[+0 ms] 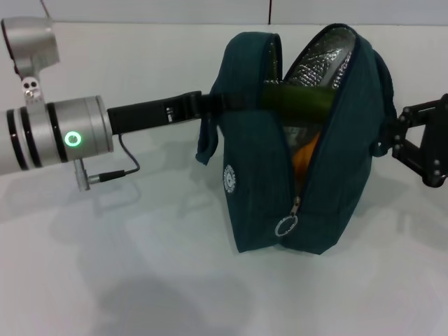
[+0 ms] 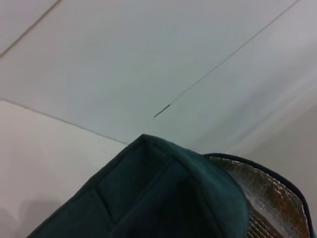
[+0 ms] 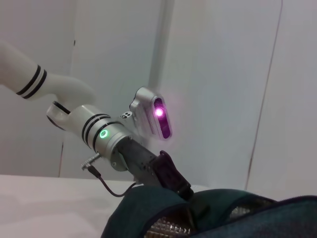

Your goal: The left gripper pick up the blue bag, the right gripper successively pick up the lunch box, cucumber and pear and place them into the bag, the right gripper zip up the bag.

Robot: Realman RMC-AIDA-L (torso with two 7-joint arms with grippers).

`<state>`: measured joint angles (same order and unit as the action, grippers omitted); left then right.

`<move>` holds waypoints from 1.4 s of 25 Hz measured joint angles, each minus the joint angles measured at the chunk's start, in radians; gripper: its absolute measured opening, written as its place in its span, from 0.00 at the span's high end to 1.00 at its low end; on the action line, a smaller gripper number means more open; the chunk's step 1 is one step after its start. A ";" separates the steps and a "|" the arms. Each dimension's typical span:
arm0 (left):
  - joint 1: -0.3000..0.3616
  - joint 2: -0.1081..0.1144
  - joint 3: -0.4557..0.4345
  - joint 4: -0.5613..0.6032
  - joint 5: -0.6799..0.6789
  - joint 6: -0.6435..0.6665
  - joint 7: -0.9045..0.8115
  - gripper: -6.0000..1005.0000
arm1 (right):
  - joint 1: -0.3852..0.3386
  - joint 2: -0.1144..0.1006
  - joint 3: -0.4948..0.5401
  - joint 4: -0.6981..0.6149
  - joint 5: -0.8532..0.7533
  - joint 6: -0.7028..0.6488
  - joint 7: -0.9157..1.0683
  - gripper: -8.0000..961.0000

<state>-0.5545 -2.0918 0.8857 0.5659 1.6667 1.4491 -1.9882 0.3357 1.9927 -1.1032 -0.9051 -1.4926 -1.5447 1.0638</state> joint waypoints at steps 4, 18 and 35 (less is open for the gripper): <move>0.022 0.000 0.000 -0.001 0.000 0.006 -0.002 0.87 | 0.009 -0.004 -0.006 -0.001 -0.030 -0.015 0.002 0.90; 0.042 0.000 0.003 -0.026 -0.022 0.031 0.000 0.87 | -0.008 0.005 0.001 0.002 -0.039 -0.047 0.002 0.83; 0.061 0.001 0.002 -0.029 -0.025 0.039 0.002 0.87 | -0.035 0.009 0.174 0.066 0.040 -0.232 -0.015 0.56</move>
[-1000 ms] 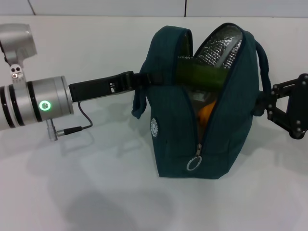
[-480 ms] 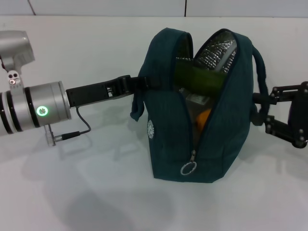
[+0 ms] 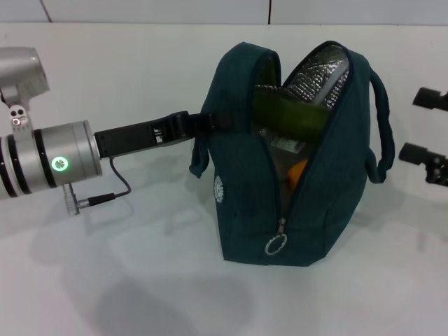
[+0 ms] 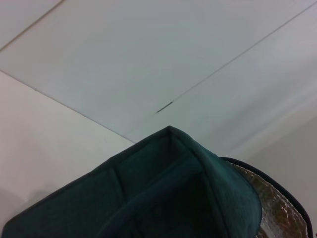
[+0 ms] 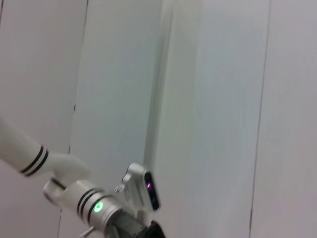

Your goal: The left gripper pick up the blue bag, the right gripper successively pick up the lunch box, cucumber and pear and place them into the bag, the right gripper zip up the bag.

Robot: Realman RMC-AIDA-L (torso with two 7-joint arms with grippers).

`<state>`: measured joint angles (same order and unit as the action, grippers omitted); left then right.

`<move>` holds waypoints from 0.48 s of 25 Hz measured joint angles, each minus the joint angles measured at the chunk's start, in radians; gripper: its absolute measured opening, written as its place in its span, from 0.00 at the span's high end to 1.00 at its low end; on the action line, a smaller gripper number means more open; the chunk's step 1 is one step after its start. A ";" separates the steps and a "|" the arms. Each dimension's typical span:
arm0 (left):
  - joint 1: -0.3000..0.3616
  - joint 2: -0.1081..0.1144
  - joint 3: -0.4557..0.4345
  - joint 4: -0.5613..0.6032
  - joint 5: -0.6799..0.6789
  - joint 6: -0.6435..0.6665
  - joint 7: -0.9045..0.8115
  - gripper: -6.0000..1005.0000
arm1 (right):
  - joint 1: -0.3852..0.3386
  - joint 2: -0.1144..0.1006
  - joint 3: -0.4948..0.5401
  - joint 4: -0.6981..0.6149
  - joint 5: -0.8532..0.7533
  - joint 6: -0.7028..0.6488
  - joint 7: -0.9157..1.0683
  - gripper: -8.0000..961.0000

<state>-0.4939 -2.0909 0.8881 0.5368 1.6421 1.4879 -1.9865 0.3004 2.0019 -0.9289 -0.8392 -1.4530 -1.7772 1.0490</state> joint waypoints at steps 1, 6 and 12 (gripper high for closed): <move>0.000 0.000 0.000 0.000 0.000 0.002 0.000 0.87 | 0.003 0.000 0.011 0.013 0.003 -0.009 -0.001 0.44; 0.000 -0.002 0.000 0.000 0.000 0.009 0.001 0.87 | 0.014 0.000 -0.013 0.046 -0.009 -0.018 -0.002 0.28; -0.004 -0.003 0.002 -0.026 -0.007 0.019 0.023 0.87 | 0.022 0.000 -0.031 0.061 -0.017 -0.018 -0.003 0.26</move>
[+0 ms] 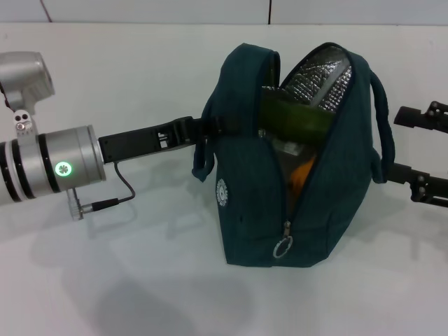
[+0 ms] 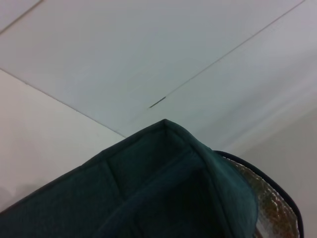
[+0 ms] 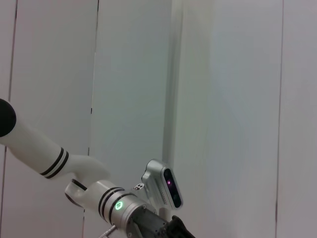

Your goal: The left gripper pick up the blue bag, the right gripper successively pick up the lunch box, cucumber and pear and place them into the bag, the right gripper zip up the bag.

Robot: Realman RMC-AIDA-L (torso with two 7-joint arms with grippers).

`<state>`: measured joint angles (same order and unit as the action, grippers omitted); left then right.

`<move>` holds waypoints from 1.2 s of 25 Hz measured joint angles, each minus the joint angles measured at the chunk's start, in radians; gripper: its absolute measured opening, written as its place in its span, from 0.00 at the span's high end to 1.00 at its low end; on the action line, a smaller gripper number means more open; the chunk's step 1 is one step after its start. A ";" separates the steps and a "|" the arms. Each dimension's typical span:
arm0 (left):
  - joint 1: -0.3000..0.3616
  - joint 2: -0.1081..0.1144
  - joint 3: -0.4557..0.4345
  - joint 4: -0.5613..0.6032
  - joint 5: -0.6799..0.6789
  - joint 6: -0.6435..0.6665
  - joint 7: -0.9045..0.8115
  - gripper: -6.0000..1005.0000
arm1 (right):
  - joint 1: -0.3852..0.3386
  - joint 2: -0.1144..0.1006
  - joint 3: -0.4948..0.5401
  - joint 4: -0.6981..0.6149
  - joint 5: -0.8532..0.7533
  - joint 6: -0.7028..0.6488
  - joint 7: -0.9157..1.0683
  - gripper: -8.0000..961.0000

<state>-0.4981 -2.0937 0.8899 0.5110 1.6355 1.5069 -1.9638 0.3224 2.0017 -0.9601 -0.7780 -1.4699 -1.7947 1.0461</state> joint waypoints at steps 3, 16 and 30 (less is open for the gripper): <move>0.005 0.000 0.000 -0.001 -0.019 0.008 0.013 0.86 | 0.002 0.000 -0.013 0.004 -0.001 0.000 0.000 0.26; 0.003 0.006 -0.004 -0.008 -0.072 0.044 0.025 0.42 | 0.016 0.004 -0.078 0.038 -0.003 0.002 -0.002 0.27; 0.004 0.010 -0.023 0.010 -0.093 0.050 0.022 0.42 | 0.017 0.004 -0.165 0.054 -0.040 0.016 0.003 0.27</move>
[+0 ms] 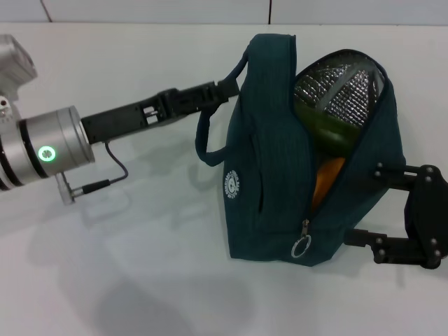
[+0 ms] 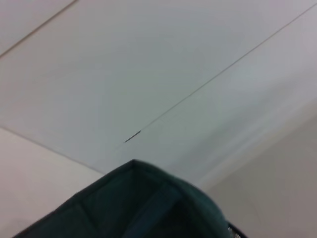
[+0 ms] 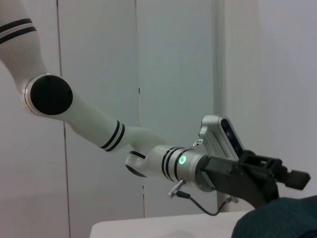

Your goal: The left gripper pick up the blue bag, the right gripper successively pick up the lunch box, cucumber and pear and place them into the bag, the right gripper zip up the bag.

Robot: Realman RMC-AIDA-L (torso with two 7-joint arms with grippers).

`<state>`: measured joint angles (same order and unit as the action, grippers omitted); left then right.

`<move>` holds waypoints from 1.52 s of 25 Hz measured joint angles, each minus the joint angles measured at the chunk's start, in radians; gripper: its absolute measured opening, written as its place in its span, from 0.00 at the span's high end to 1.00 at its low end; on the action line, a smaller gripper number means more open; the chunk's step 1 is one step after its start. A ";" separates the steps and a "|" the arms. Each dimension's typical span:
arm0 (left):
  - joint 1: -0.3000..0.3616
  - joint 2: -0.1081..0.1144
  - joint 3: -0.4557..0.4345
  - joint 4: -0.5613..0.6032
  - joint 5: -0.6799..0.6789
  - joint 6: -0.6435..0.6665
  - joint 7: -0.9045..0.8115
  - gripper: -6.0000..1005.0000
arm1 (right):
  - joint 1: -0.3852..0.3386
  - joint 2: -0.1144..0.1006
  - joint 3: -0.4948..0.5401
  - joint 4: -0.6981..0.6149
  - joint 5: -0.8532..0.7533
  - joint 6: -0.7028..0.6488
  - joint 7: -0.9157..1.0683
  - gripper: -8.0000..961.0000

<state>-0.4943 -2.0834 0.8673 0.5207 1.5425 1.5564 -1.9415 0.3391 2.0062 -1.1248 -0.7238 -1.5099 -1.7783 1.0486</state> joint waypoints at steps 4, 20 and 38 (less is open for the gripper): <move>-0.003 0.000 0.004 0.027 -0.007 0.004 -0.017 0.43 | 0.006 0.001 0.000 0.002 0.000 0.004 -0.002 0.27; -0.028 0.009 0.009 0.052 0.014 0.005 -0.036 0.46 | 0.059 0.004 -0.001 0.012 0.086 -0.001 -0.001 0.27; -0.046 0.052 0.010 0.658 0.388 0.018 -0.589 0.50 | 0.052 0.005 -0.001 0.015 0.089 -0.009 -0.020 0.27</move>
<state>-0.5402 -2.0317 0.8774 1.1791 1.9309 1.5744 -2.5304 0.3911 2.0110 -1.1262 -0.7090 -1.4205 -1.7870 1.0289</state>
